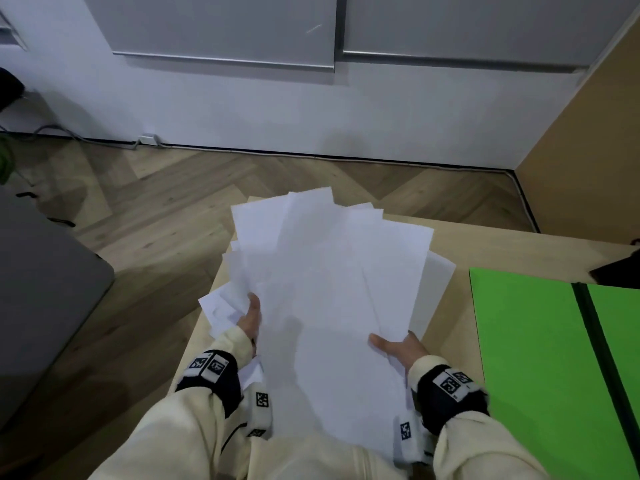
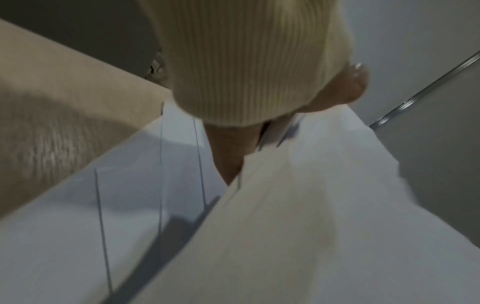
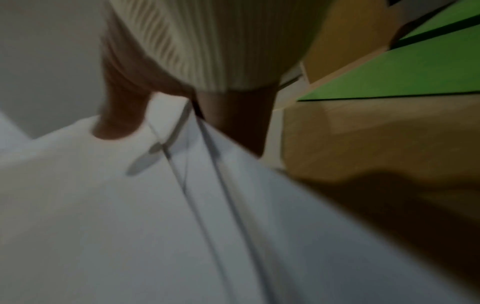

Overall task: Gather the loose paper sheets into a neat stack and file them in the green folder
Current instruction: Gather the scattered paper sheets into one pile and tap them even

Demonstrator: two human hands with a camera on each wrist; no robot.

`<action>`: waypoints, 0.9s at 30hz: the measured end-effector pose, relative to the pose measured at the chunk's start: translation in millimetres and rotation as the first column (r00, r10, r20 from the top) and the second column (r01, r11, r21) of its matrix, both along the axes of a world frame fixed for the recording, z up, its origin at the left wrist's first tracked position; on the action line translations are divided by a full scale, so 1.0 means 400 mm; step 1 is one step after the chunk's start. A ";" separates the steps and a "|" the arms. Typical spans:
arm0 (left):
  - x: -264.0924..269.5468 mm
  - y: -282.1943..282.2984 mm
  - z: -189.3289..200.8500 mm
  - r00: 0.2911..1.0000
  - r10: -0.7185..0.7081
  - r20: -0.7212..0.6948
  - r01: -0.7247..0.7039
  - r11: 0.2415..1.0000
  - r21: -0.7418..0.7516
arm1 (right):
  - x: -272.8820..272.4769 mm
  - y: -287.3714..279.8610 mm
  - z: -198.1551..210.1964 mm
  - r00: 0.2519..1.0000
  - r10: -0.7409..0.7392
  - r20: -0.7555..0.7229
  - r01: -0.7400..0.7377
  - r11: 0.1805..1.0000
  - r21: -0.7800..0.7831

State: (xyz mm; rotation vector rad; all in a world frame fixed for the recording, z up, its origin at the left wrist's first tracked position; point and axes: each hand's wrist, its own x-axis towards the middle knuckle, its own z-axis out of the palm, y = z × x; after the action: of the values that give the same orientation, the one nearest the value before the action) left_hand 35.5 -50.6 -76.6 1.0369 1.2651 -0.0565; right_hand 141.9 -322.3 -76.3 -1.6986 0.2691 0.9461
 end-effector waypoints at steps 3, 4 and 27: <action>-0.011 -0.022 0.033 0.994 -0.077 -0.079 0.082 0.994 0.065 | 0.001 0.043 0.022 0.993 0.103 0.060 -0.101 0.994 -0.049; -0.016 -0.007 0.006 0.987 -0.066 -0.144 0.080 0.992 0.098 | 0.002 0.051 0.029 0.990 0.127 0.063 -0.127 0.992 -0.007; -0.092 0.086 -0.050 0.904 -0.021 -0.427 0.112 0.976 0.187 | 0.146 0.065 0.015 0.970 -0.209 0.121 0.242 0.857 -0.455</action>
State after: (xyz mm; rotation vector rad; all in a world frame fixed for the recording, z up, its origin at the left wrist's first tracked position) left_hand -1.3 -16.2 -96.7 1.2954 1.6559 -0.2165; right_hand 200.4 -296.4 -70.3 -2.0783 0.6827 0.6767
